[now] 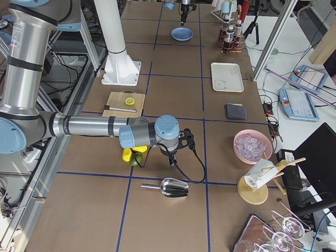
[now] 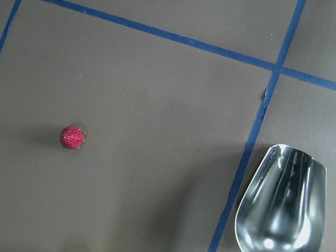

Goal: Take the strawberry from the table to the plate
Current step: 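Reach the left gripper to the rim of the light blue plate and grasp it, then slide the light blue plate with the left gripper toward the table center, then grasp the red strawberry with the right gripper while the left gripper holds the plate, then carry the strawberry over the plate with the right gripper while the left gripper withdraws, then lower the strawberry onto the plate and open the right gripper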

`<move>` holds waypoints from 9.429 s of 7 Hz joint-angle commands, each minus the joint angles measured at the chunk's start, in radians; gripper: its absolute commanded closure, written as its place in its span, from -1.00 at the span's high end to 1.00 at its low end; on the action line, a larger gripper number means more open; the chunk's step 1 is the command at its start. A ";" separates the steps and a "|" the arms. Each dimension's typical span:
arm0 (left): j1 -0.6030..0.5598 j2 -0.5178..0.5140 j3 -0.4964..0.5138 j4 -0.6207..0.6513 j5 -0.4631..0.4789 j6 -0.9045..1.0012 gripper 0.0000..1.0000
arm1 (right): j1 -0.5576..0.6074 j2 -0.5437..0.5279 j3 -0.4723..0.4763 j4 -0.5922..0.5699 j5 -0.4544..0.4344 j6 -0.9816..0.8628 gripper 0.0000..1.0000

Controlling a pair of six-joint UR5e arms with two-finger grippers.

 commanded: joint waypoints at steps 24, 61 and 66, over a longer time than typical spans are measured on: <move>0.582 -0.584 -0.038 0.017 0.378 -0.973 -1.00 | 0.000 0.006 -0.006 0.002 0.040 0.008 1.00; 0.173 0.010 -0.542 0.011 0.364 -0.450 0.72 | -1.101 0.967 -0.302 0.134 -0.702 1.620 -1.00; 0.173 0.011 -0.544 0.011 0.364 -0.450 0.74 | -1.101 0.961 -0.293 0.088 -0.713 1.618 -0.55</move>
